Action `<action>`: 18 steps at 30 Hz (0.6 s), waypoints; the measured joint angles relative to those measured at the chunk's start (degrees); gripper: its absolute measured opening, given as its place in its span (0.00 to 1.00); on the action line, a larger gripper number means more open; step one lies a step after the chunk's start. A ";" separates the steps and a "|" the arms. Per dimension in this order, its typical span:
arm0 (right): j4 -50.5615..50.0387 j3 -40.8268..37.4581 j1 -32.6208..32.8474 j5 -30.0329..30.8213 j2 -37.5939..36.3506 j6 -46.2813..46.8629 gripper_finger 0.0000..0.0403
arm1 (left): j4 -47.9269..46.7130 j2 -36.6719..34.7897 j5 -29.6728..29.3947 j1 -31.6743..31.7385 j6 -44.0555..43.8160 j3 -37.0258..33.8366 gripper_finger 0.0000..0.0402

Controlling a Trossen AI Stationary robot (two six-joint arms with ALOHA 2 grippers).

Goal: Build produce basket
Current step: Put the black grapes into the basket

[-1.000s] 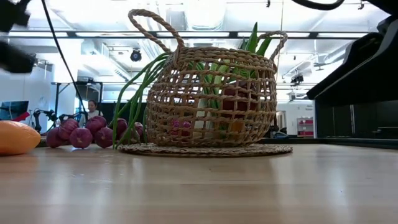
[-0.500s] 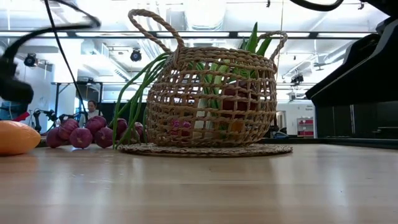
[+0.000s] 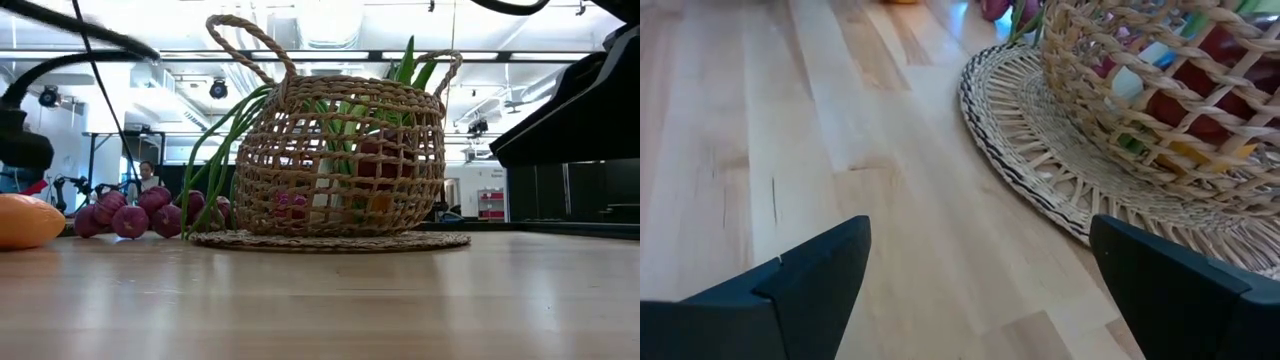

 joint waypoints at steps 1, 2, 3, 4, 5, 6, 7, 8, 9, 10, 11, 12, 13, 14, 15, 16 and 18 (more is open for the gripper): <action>-0.02 0.00 0.00 0.05 0.00 0.00 0.91 | 0.18 -0.42 -0.56 -0.02 0.00 0.43 0.01; -0.02 0.00 0.00 0.07 0.00 -0.06 0.91 | 0.06 -1.17 -1.42 0.01 -0.04 1.15 0.01; -0.06 -0.02 0.00 0.07 0.00 -0.36 0.91 | -0.28 -2.21 -2.68 0.03 -0.12 2.08 0.00; -0.10 0.00 -0.02 0.08 0.00 -0.58 0.91 | -1.23 -3.08 -3.89 0.06 -0.32 3.31 0.00; -0.10 0.00 0.02 0.08 0.00 -0.85 0.91 | -2.24 -3.90 -5.43 0.12 -0.35 4.56 0.00; -0.27 -0.02 0.02 0.07 0.00 -0.87 0.91 | -3.42 -4.54 -7.02 0.11 -0.36 5.90 0.00; -0.56 0.00 0.12 0.08 -0.02 -0.84 0.91 | -4.52 -5.20 -8.44 0.22 -0.40 7.46 0.00; -0.90 0.00 0.25 0.07 -0.16 -0.77 0.91 | -5.31 -6.05 -9.87 0.28 -0.38 9.18 0.00; -0.96 -0.02 0.36 0.07 -0.25 -0.81 0.91 | -5.86 -6.94 -11.38 0.35 -0.38 11.04 0.00; -0.92 -0.02 0.41 0.07 -0.35 -0.82 0.91 | -6.47 -7.84 -12.80 0.40 -0.36 12.96 0.00; -0.93 -0.02 0.61 0.09 -0.41 -0.81 0.91 | -7.17 -8.66 -14.61 0.40 -0.31 14.83 0.00; -1.02 -0.02 0.67 0.08 -0.53 -0.85 0.91 | -7.93 -9.38 -16.28 0.40 -0.23 16.59 0.00; -1.04 -0.02 0.75 0.07 -0.57 -0.90 0.91 | -8.13 -10.11 -18.00 0.40 -0.06 18.22 0.00; -0.98 -0.02 0.76 0.07 -0.62 -0.87 0.91 | -7.95 -10.85 -20.01 0.39 0.21 19.73 0.00; -0.99 -0.02 0.79 0.07 -0.63 -0.87 0.91 | -8.03 -11.51 -22.37 0.38 0.17 21.38 0.00; -1.01 -0.02 0.81 0.07 -0.63 -0.87 0.91 | -8.05 -12.19 -25.27 0.38 0.24 22.94 0.00; -1.05 -0.02 0.87 0.07 -0.63 -0.87 0.91 | -7.98 -13.14 -30.55 0.40 1.38 26.09 0.00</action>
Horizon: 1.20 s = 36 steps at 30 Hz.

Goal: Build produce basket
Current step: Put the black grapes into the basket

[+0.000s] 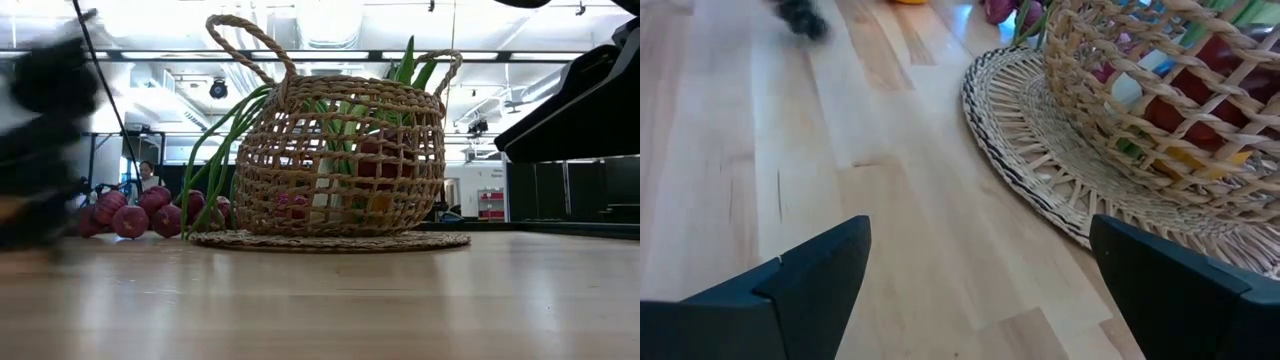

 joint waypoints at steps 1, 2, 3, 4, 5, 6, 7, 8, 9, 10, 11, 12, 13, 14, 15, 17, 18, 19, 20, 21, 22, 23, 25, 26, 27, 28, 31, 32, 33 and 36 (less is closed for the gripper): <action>0.06 0.00 0.00 0.00 0.00 0.00 0.91 | 0.02 -0.26 -2.67 0.12 1.12 1.61 0.00; 0.05 0.00 0.02 0.00 0.00 -0.02 0.91 | 0.25 -0.45 -4.91 0.30 2.38 3.17 0.00; 0.02 0.00 0.00 0.00 0.00 -0.02 0.91 | 0.64 -0.49 -7.11 0.53 4.00 4.68 0.00; 0.03 0.00 0.01 0.00 0.00 -0.02 0.91 | 1.79 -0.54 -9.45 0.96 6.27 6.06 0.00; 0.07 0.00 0.02 0.02 0.00 -0.02 0.91 | 3.57 -0.59 -11.48 1.57 9.10 7.42 0.00; 0.06 0.00 0.02 0.00 0.00 -0.02 0.91 | 5.91 -0.60 -13.55 2.23 12.53 8.71 0.00; 0.03 0.00 0.02 0.00 0.00 -0.02 0.91 | 8.41 -0.63 -15.16 3.05 16.30 9.79 0.00; 0.05 0.00 0.02 0.00 0.00 -0.02 0.91 | 11.58 -0.67 -16.41 4.08 20.57 10.60 0.00; 0.07 0.00 0.00 0.02 0.00 -0.02 0.91 | 15.04 -0.69 -17.35 5.20 24.96 11.28 0.00; 0.07 0.00 0.00 0.10 0.00 -0.02 0.91 | 18.76 -0.69 -17.79 6.46 29.43 11.79 0.00; 0.05 0.00 0.00 0.52 0.00 -0.02 0.91 | 22.03 -0.69 -18.06 7.82 33.92 12.20 0.00; 0.07 0.00 0.00 0.91 0.00 -0.02 0.91 | 25.12 -0.69 -18.17 9.44 38.23 12.57 0.00; 0.11 0.00 0.00 1.01 0.00 -0.02 0.91 | 28.13 -0.69 -18.33 11.07 42.24 12.89 0.00; 0.11 0.00 0.00 1.05 0.00 -0.02 0.91 | 30.86 -0.69 -18.41 12.85 46.00 13.16 0.00; 0.09 0.00 0.00 1.04 0.00 -0.02 0.91 | 33.44 -0.69 -18.46 14.70 49.42 13.30 0.00; 0.11 0.00 0.00 1.05 0.00 -0.01 0.91 | 38.18 -0.69 -18.46 18.52 55.29 13.29 0.00; 0.11 0.00 0.00 1.06 0.00 0.07 0.91 | 40.24 -0.69 -18.47 20.55 57.52 13.14 0.00; 0.09 0.00 -0.04 1.05 0.00 0.22 0.91 | 41.62 -0.69 -18.46 22.50 58.96 13.08 0.00; 0.11 0.00 -0.11 1.05 0.00 0.33 0.91 | 42.38 -0.69 -18.32 24.46 59.73 13.06 0.00; 0.13 0.00 -0.13 1.05 0.00 0.35 0.91 | 42.45 -0.69 -17.26 26.52 59.72 13.05 0.00; 0.13 0.00 -0.15 1.05 -0.02 0.35 0.91 | 42.36 -0.69 -15.72 28.57 59.46 12.87 0.00; 0.13 0.00 -0.17 1.07 -0.02 0.35 0.91 | 42.05 -0.71 -13.89 30.40 58.44 12.51 0.00; 0.14 0.00 -0.24 1.20 -0.02 0.38 0.91 | 41.28 -0.66 -10.39 33.80 55.71 11.17 0.00; 0.15 0.00 -0.24 1.49 -0.02 0.42 0.91 | 40.58 -0.57 -8.66 35.21 53.95 10.61 0.00; 0.15 0.00 -0.26 2.09 -0.02 0.62 0.91 | 39.89 -0.54 -7.03 36.57 52.39 9.96 0.00; 0.15 0.00 -0.24 2.55 -0.02 0.86 0.91 | 39.74 -0.54 -5.63 37.69 51.01 8.97 0.00; 0.17 0.00 -0.24 2.62 0.00 1.22 0.91 | 40.30 -0.60 -3.91 40.47 47.59 5.35 0.00; 0.20 0.00 -0.24 2.62 0.02 1.26 0.91 | 40.22 -0.58 -3.87 41.05 46.76 4.14 0.00; 0.20 0.00 -0.24 2.62 0.02 1.44 0.91 | 40.09 -0.56 -3.85 41.60 46.16 2.86 0.00; 0.28 0.00 -0.24 2.61 0.02 1.49 0.91 | 40.16 -0.56 -3.74 42.39 45.68 -0.14 0.00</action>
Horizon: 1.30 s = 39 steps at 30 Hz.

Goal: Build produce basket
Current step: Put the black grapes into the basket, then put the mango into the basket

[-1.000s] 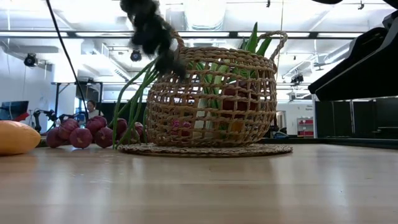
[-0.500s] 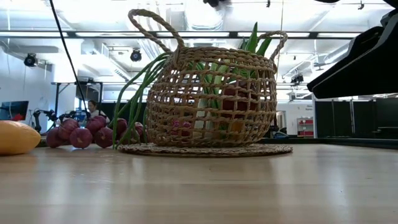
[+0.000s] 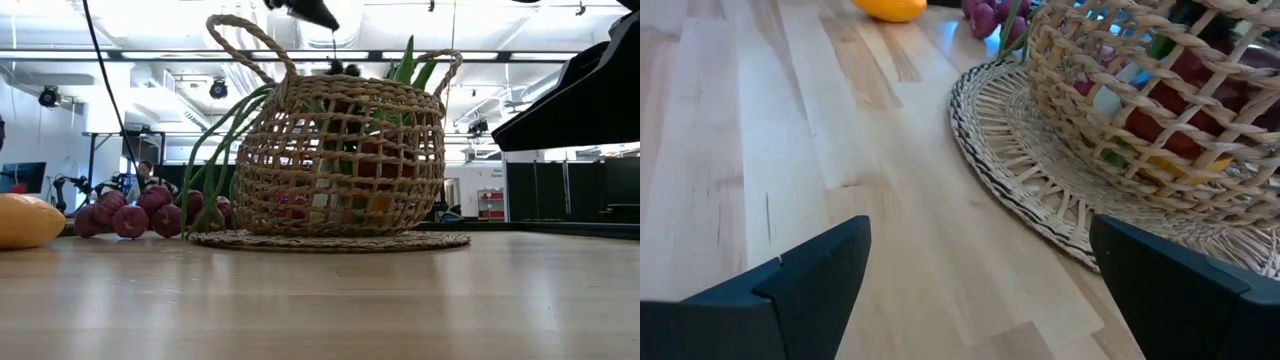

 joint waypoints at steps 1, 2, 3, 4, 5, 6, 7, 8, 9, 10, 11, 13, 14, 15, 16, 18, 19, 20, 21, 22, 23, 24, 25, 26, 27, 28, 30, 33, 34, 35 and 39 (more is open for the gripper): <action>0.04 0.00 0.00 0.00 0.00 -0.02 0.91 | 0.08 0.00 -0.02 0.13 -0.31 -0.85 0.00; 0.07 0.00 0.00 0.01 0.00 -0.02 0.91 | 0.08 0.00 -0.02 0.30 -0.95 -1.49 0.00; 0.07 0.00 0.00 0.01 0.00 -0.02 0.91 | 0.01 0.00 -0.02 0.35 -1.61 -1.97 0.00; 0.05 0.00 0.00 0.04 0.00 -0.02 0.91 | -0.23 0.00 -0.02 0.42 -2.51 -2.31 0.00; 0.07 0.00 0.00 0.26 0.00 -0.02 0.91 | -0.21 0.00 0.00 0.52 -2.93 -2.56 0.01; 0.05 0.00 0.00 0.40 0.00 -0.02 0.91 | -0.14 0.00 0.06 0.66 -3.37 -2.69 0.02; 0.07 0.00 0.00 0.45 0.00 -0.02 0.91 | -0.18 -0.02 0.07 0.78 -3.82 -2.77 0.04; 0.07 0.00 0.00 0.85 0.00 -0.02 0.91 | -0.35 -0.11 0.10 1.01 -3.98 -2.80 0.07; 0.07 0.00 0.00 0.98 0.00 -0.02 0.91 | -0.79 -0.29 0.11 1.16 -4.03 -2.80 0.10; 0.10 0.00 0.00 1.17 0.00 -0.02 0.91 | -1.67 -0.58 0.11 1.28 -4.05 -2.66 0.14; 0.10 0.00 0.00 1.23 0.00 -0.02 0.91 | -2.50 -0.98 0.11 1.38 -4.10 -2.46 0.17; 0.17 0.00 0.00 1.23 0.02 -0.02 0.91 | -4.24 -1.90 0.04 1.41 -4.22 -1.60 0.24; 0.25 0.00 0.00 1.23 0.02 -0.02 0.91 | -5.81 -2.56 0.07 1.39 -4.44 -1.10 0.27; 0.25 0.00 0.00 1.23 0.02 -0.02 0.91 | -7.67 -3.22 0.09 1.33 -5.21 -0.48 0.30; 0.29 0.00 0.00 1.23 0.02 -0.02 0.91 | -9.13 -4.05 0.09 0.93 -6.30 0.20 0.33; 0.27 0.00 0.00 1.23 0.06 0.10 0.91 | -12.91 -6.15 0.08 -0.07 -9.26 1.27 0.36; 0.28 0.00 0.00 1.23 0.07 0.32 0.91 | -14.82 -7.36 0.08 -0.89 -11.05 1.60 0.38; 0.29 0.00 0.00 1.23 0.07 0.37 0.91 | -16.58 -8.78 0.08 -1.88 -12.88 1.76 0.39; 0.27 0.00 0.00 1.23 0.07 0.41 0.91 | -18.80 -10.23 0.09 -3.06 -14.98 1.77 0.39; 0.27 0.00 0.00 1.23 0.07 0.63 0.91 | -21.12 -11.49 0.11 -4.51 -17.28 1.71 0.39; 0.27 0.00 0.00 1.23 0.07 0.83 0.91 | -23.48 -12.82 0.30 -6.19 -19.65 1.65 0.39; 0.25 -0.06 0.00 1.23 0.07 0.97 0.91 | -26.10 -14.13 0.33 -8.16 -22.31 1.45 0.38; 0.20 -0.08 0.00 1.23 0.07 1.17 0.91 | -28.51 -15.11 0.31 -10.22 -25.27 1.07 0.38; 0.31 -0.14 0.00 1.23 0.07 1.45 0.91 | -30.69 -16.13 0.35 -12.76 -28.62 0.46 0.38; 0.29 -0.22 0.00 1.23 0.07 1.50 0.91 | -32.18 -17.06 0.35 -15.26 -31.93 -0.38 0.37; 0.21 -0.30 0.00 1.25 0.07 1.51 0.91 | -33.48 -17.80 0.39 -17.93 -35.40 -1.41 0.37; 0.33 -0.41 0.00 1.26 0.07 1.52 0.91 | -34.81 -18.84 0.23 -23.33 -41.97 -4.01 0.36; 0.36 -0.55 0.00 1.28 0.09 1.53 0.91 | -34.74 -19.32 0.15 -30.76 -51.97 -8.97 0.34; 0.47 -0.61 0.00 1.29 0.09 1.51 0.91 | -34.71 -19.25 0.15 -32.89 -55.77 -10.75 0.34; 0.63 -0.66 0.00 1.29 0.09 1.53 0.91 | -34.74 -19.03 0.13 -34.73 -59.43 -12.51 0.33; 0.75 -0.72 -0.02 1.32 0.09 1.50 0.91 | -34.82 -17.71 0.32 -39.16 -73.64 -20.30 0.33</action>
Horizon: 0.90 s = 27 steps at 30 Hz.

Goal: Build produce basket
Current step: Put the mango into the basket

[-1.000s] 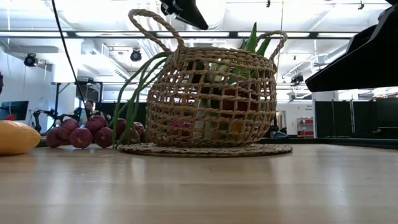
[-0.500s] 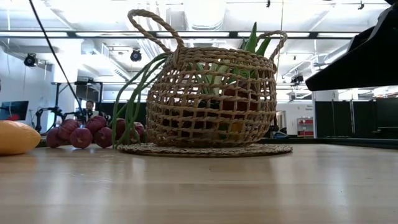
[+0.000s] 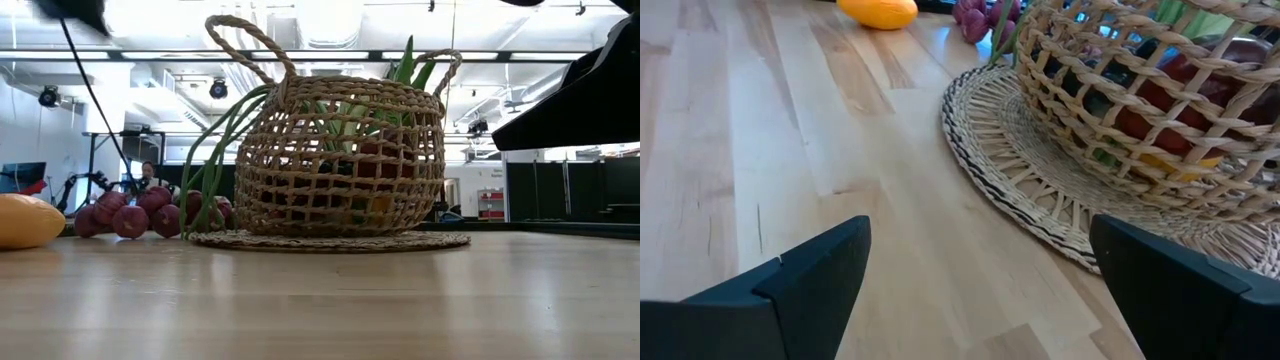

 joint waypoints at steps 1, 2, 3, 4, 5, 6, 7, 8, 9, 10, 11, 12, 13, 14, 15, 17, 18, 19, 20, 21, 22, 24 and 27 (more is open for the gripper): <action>0.00 -0.02 0.00 0.02 0.00 -0.03 0.91 | -0.27 0.25 0.04 -0.39 -3.84 -1.83 0.33; 0.00 -0.02 0.00 0.05 0.00 -0.06 0.91 | -0.73 0.35 0.22 -0.48 -7.45 -3.63 0.33; 0.00 -0.02 0.00 0.07 0.00 -0.08 0.91 | -1.53 0.43 0.28 -0.37 -10.33 -5.27 0.33; 0.00 -0.02 0.00 0.09 0.00 -0.08 0.91 | -2.79 0.45 0.29 -0.05 -12.85 -6.90 0.33; 0.00 -0.02 0.00 0.09 0.00 -0.10 0.91 | -4.94 0.43 0.40 0.64 -15.44 -8.20 0.33; 0.00 -0.02 0.00 0.11 0.00 -0.12 0.91 | -7.70 0.35 0.68 1.63 -17.97 -9.24 0.33; 0.00 -0.02 0.00 0.11 0.00 -0.13 0.91 | -10.76 0.03 1.42 2.92 -20.56 -10.18 0.33; -0.02 -0.02 0.00 0.11 0.00 -0.14 0.91 | -13.52 -0.36 2.23 4.10 -22.45 -11.05 0.33; -0.02 -0.02 0.00 0.11 0.00 -0.18 0.91 | -16.05 -0.79 2.77 5.14 -23.50 -11.94 0.33; -0.02 -0.02 0.00 0.12 0.00 -0.20 0.91 | -17.88 -1.13 3.19 6.09 -24.04 -12.78 0.34; -0.02 -0.02 0.00 0.13 0.00 -0.22 0.91 | -18.50 -1.49 3.59 6.96 -24.43 -13.57 0.36; -0.02 -0.02 0.00 0.13 0.00 -0.23 0.91 | -18.38 -2.05 4.22 7.84 -24.46 -14.47 0.38; -0.03 -0.02 0.00 0.13 0.00 -0.23 0.91 | -18.41 -2.54 4.77 8.64 -24.36 -15.33 0.41; -0.02 -0.02 0.00 0.13 0.00 -0.23 0.91 | -18.46 -3.02 5.38 9.43 -24.25 -16.21 0.44; -0.02 -0.02 0.00 0.13 0.00 -0.23 0.91 | -18.41 -3.33 5.94 10.09 -24.21 -17.08 0.47; -0.04 -0.02 0.00 0.13 0.00 -0.21 0.91 | -17.42 -4.05 7.63 11.03 -24.33 -19.04 0.55; -0.04 -0.02 0.00 0.13 0.00 -0.23 0.91 | -17.23 -4.45 8.44 11.49 -24.90 -19.98 0.59; -0.04 -0.04 0.00 0.13 0.00 -0.23 0.91 | -16.81 -4.82 8.92 11.89 -25.68 -20.89 0.64; -0.02 -0.08 0.00 0.13 0.00 -0.23 0.91 | -16.25 -5.06 9.59 12.22 -26.60 -21.74 0.68; -0.02 -0.13 0.00 0.13 0.00 -0.23 0.91 | -15.24 -5.29 10.29 12.50 -27.50 -22.66 0.72; -0.04 -0.18 0.00 0.13 0.00 -0.23 0.91 | -14.16 -5.51 10.96 12.65 -28.46 -23.57 0.75; -0.06 -0.28 0.00 0.15 0.00 -0.23 0.91 | -12.94 -5.66 10.90 12.77 -29.50 -24.90 0.80; -0.04 -0.39 0.00 0.43 0.00 -0.16 0.91 | -12.32 -4.29 10.44 12.90 -31.45 -24.61 0.84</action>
